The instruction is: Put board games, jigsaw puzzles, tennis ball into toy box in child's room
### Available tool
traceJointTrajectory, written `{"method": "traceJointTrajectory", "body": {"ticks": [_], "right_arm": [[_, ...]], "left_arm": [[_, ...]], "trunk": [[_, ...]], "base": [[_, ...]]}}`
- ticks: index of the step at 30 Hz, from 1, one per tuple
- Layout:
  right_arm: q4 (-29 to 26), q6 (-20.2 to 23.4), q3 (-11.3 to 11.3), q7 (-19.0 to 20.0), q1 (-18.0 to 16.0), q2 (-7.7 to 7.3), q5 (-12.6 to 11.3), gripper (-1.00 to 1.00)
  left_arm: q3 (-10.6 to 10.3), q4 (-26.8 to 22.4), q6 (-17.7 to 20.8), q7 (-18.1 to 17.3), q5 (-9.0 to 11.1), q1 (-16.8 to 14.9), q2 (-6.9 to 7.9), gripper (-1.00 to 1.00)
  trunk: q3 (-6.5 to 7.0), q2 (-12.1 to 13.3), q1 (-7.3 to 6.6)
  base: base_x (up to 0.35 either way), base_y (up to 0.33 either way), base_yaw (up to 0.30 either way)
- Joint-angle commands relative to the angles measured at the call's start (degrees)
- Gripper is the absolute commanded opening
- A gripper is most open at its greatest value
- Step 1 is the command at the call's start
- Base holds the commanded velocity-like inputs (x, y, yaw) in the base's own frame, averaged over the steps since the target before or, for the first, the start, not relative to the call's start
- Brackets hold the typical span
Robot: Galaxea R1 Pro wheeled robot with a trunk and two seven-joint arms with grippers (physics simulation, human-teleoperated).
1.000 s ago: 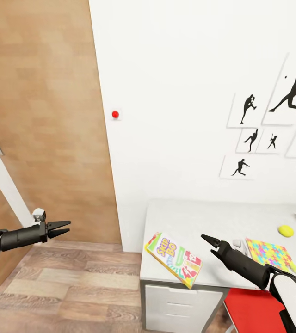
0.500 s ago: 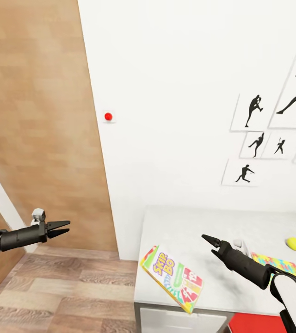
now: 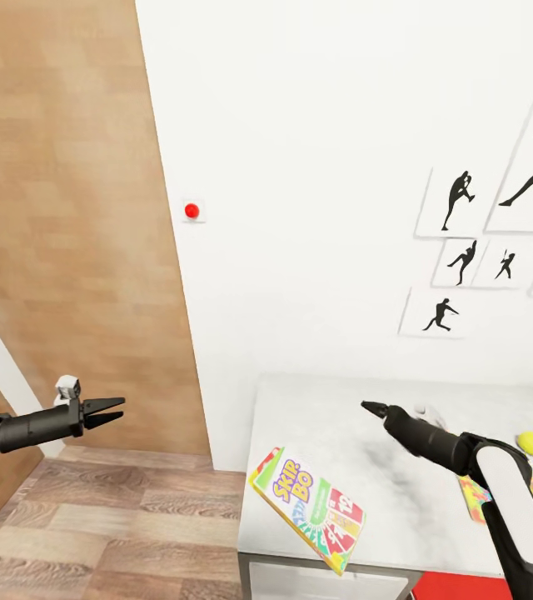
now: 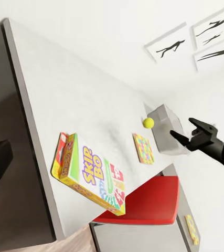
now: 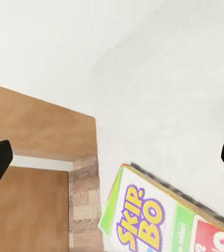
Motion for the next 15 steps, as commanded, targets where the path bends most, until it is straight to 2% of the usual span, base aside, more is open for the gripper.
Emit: {"method": "traceJointTrajectory", "body": {"ticks": [1, 4, 5, 6, 7, 8, 10, 11, 12, 13, 15], "right_arm": [[0.20, 0.83, 0.63, -2.21, -1.64, -0.01, -0.47, 1.00], [4.56, 3.23, 4.28, -10.04, -9.30, 0.18, -0.52, 1.00], [6.21, 3.44, 5.04, -11.53, -10.87, 0.29, -0.51, 1.00], [10.16, 3.73, 6.39, -14.33, -14.06, 0.74, -0.47, 1.00], [12.42, 3.85, 6.97, -15.56, -15.69, 1.12, -0.43, 1.00], [17.55, 4.00, 7.94, -17.69, -18.99, 2.13, -0.30, 1.00], [23.40, 4.07, 8.62, -19.37, -22.18, 3.29, -0.15, 1.00], [29.62, 4.03, 9.13, -20.66, -25.21, 4.49, 0.16, 1.00], [32.73, 3.92, 9.36, -21.16, -26.66, 5.09, 0.48, 1.00], [38.66, 3.35, 9.83, -21.87, -29.39, 6.21, 1.59, 1.00], [43.93, 2.10, 10.33, -22.32, -31.73, 7.16, 3.54, 1.00]], "left_arm": [[0.14, -0.04, 0.59, -0.45, -0.49, -0.06, 0.01, 1.00], [0.16, -0.04, 0.55, -0.45, -0.47, -0.06, 0.22, 1.00], [0.16, -0.04, 0.55, -0.45, -0.47, -0.06, 0.25, 1.00], [0.16, -0.04, 0.54, -0.44, -0.45, -0.06, 0.30, 1.00], [0.16, -0.04, 0.54, -0.44, -0.44, -0.06, 0.32, 1.00], [0.16, -0.04, 0.54, -0.44, -0.42, -0.06, 0.35, 1.00], [0.17, -0.04, 0.54, -0.44, -0.43, -0.06, 0.36, 1.00], [0.17, -0.04, 0.53, -0.44, -0.45, -0.06, 0.37, 1.00], [0.17, -0.04, 0.53, -0.44, -0.44, -0.06, 0.38, 1.00], [0.17, -0.04, 0.53, -0.44, -0.43, -0.06, 0.38, 1.00], [0.17, -0.04, 0.53, -0.44, -0.45, -0.06, 0.39, 1.00]], "trunk": [[-0.14, -0.14, 0.03], [-0.14, -0.14, 0.03], [-0.14, -0.14, 0.03], [-0.14, -0.14, 0.03], [-0.14, -0.14, 0.03], [-0.14, -0.14, 0.03], [-0.14, -0.14, 0.03], [-0.14, -0.14, 0.03], [-0.14, -0.14, 0.03], [-0.14, -0.14, 0.03], [-0.14, -0.14, 0.03]], "base": [[0.001, -0.001, 0.000], [0.000, 0.000, 0.000], [0.000, 0.000, 0.000], [0.000, 0.000, 0.000], [0.000, 0.000, 0.000], [0.000, 0.000, 0.000], [0.000, 0.000, 0.000], [0.000, 0.000, 0.000], [0.000, 0.000, 0.000], [0.000, 0.000, 0.000], [0.000, 0.000, 0.000]]}}
